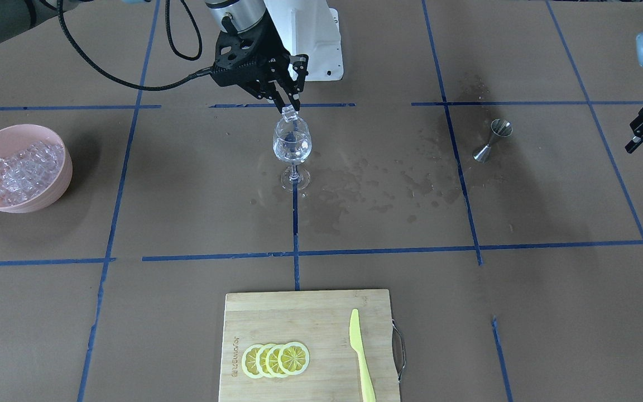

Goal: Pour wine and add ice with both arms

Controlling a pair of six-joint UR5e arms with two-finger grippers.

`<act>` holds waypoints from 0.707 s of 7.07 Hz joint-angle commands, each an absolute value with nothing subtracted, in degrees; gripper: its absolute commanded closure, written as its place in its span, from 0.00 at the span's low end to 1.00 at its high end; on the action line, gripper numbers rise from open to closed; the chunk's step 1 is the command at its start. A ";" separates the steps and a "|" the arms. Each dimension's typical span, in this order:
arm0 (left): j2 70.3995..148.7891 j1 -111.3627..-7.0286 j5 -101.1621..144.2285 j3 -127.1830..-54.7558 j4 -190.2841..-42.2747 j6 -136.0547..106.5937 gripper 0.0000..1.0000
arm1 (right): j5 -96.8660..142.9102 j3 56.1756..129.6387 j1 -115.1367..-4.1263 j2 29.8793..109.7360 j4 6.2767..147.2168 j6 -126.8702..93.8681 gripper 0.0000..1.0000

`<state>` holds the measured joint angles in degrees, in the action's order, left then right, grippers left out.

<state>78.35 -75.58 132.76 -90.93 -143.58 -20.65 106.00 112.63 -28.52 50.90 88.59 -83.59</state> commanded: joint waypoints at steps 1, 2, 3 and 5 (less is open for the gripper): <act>78.05 -75.67 132.71 -91.05 -143.70 -20.65 0.00 | 105.56 111.71 -28.56 50.54 88.42 -83.50 0.64; 78.05 -75.59 132.54 -91.05 -143.79 -20.83 0.00 | 105.30 111.62 -28.56 50.54 88.50 -83.15 0.14; 78.13 -75.59 132.45 -90.97 -143.79 -21.00 0.00 | 105.21 111.71 -28.56 50.54 88.59 -83.14 0.00; 78.05 -75.59 132.36 -90.53 -143.79 -20.66 0.00 | 106.16 114.41 -31.26 52.71 88.94 -83.06 0.00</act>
